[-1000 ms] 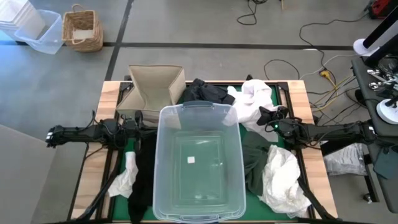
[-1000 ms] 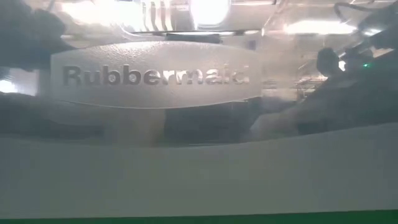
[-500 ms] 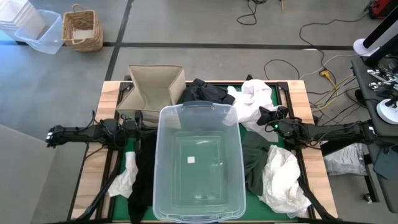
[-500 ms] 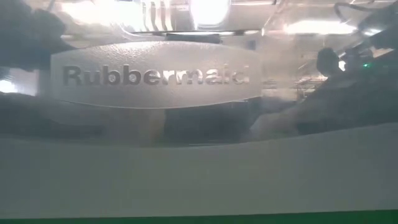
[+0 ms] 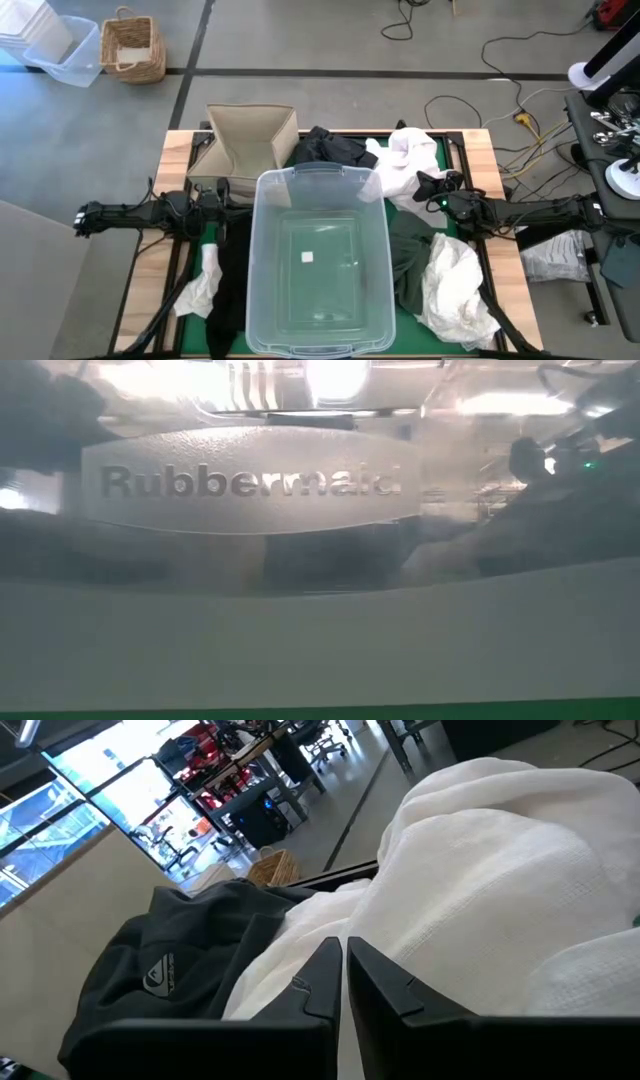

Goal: Sort clothes

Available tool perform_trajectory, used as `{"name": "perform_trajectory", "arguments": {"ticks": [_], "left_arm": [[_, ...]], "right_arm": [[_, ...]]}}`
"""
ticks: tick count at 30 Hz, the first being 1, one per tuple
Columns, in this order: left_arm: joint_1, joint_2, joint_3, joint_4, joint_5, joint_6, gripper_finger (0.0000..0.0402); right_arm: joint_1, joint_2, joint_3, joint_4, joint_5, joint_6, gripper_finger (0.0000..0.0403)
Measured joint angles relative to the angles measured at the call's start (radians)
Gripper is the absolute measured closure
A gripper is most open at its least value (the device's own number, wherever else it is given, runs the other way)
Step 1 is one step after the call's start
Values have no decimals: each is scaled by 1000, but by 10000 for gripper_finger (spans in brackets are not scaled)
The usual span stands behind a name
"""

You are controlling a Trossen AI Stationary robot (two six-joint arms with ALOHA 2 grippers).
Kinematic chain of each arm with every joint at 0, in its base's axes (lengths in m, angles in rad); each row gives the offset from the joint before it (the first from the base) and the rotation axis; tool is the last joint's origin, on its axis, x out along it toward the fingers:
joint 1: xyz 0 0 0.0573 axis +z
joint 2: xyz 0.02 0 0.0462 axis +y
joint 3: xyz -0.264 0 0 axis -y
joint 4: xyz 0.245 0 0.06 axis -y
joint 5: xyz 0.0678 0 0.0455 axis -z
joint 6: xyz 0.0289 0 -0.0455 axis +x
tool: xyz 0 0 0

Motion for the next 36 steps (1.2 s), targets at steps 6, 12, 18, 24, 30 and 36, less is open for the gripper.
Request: {"name": "perform_trajectory", "arguments": {"ticks": [6,12,18,24,30,36], "left_arm": [[0,0,0,0,1,-7,401],[0,0,0,1,2,-165,401],[0,0,0,20,2,-173,401],[0,0,0,84,39,-160,401],[0,0,0,95,88,-145,401],[0,0,0,118,89,-142,401]], "right_arm": [[0,0,0,3,0,0,390],[0,0,0,4,0,0,390],[0,0,0,6,0,0,390],[0,0,0,6,6,-3,390],[0,0,0,6,8,-3,390],[0,0,0,6,8,-3,390]]}}
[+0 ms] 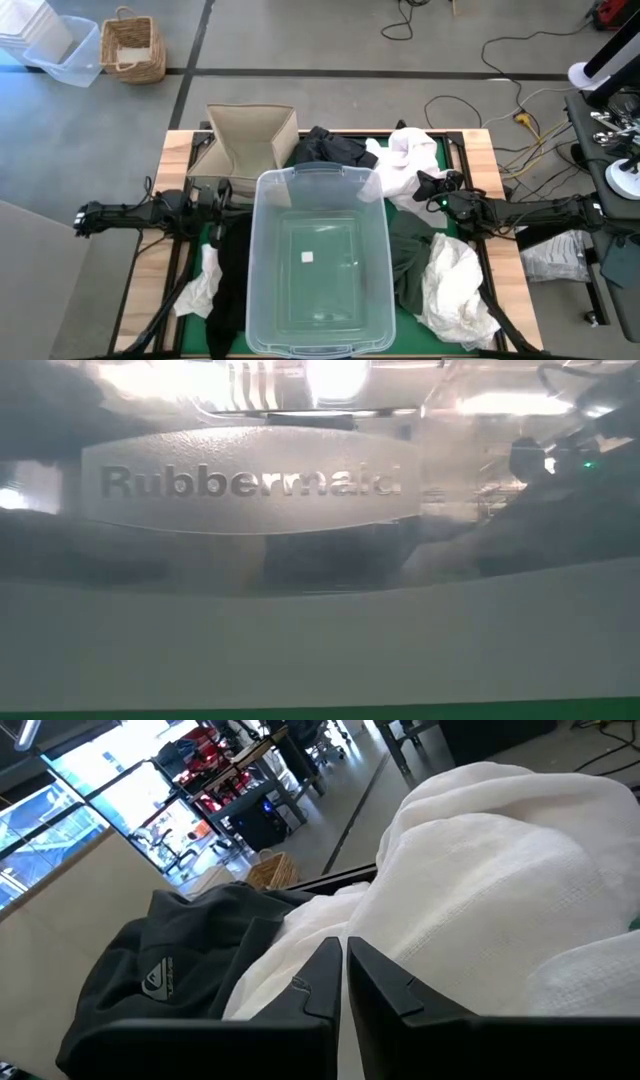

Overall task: Sort clothes
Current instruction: Put the white pants into the laundry organizer

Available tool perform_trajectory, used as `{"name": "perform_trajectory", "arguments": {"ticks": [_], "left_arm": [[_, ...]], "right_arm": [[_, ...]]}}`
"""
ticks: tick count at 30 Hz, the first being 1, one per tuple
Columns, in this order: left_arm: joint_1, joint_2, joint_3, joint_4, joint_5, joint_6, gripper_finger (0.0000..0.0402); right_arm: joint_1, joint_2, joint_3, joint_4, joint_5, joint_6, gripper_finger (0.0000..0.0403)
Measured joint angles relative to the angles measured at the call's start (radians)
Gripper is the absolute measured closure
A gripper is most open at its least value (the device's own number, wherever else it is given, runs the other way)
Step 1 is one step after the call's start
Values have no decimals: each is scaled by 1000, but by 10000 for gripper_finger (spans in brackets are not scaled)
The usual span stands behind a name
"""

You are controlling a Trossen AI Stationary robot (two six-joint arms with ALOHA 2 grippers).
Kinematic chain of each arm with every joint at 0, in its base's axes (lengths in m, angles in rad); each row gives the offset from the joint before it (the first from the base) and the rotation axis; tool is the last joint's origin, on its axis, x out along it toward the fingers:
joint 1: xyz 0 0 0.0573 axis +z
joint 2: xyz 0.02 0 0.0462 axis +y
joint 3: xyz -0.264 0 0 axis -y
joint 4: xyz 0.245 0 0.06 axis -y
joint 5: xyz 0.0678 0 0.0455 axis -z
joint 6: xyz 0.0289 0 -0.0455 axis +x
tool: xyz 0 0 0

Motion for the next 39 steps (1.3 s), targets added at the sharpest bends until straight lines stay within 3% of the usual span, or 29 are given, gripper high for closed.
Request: {"name": "perform_trajectory", "arguments": {"ticks": [10,29,39], "left_arm": [[0,0,35,36,16,-28,401],[0,0,294,-22,14,-23,401],[0,0,442,-89,10,-23,401]], "right_arm": [[0,0,0,0,0,1,390],[0,0,0,0,0,18,390],[0,0,0,48,0,-50,390]]}}
